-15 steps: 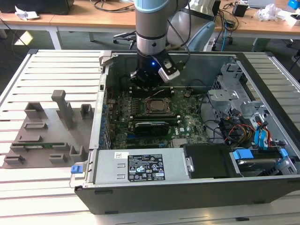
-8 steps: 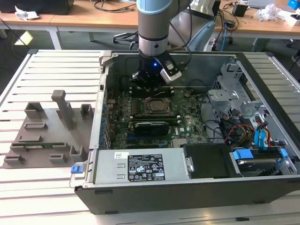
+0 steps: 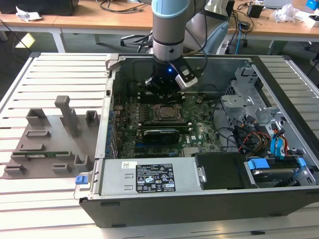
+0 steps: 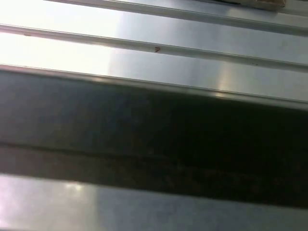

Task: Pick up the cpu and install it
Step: 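Install the first cpu locking lever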

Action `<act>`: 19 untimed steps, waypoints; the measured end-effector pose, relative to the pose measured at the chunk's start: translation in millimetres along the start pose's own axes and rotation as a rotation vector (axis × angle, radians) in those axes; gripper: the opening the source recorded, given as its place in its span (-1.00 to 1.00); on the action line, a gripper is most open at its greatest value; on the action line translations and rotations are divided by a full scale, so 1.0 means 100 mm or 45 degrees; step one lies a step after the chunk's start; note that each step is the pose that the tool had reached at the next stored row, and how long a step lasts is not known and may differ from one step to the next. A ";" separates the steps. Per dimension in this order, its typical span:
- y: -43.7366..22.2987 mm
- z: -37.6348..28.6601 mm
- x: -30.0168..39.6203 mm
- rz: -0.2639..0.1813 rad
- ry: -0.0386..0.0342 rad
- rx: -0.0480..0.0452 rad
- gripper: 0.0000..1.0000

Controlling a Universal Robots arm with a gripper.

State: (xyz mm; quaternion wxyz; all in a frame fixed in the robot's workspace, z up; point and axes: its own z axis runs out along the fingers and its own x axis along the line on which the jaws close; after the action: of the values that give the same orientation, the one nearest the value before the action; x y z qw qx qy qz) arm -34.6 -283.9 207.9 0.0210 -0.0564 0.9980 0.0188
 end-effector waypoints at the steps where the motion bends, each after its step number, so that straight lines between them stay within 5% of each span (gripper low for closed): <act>1: -0.003 0.008 -0.019 0.000 0.0006 0.000 -0.79; 19: -0.037 0.081 -0.152 -0.003 0.0026 -0.006 -0.79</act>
State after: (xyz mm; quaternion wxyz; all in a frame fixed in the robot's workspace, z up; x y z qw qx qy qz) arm -18.8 -285.6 200.4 0.0199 -0.0575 0.9979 0.0211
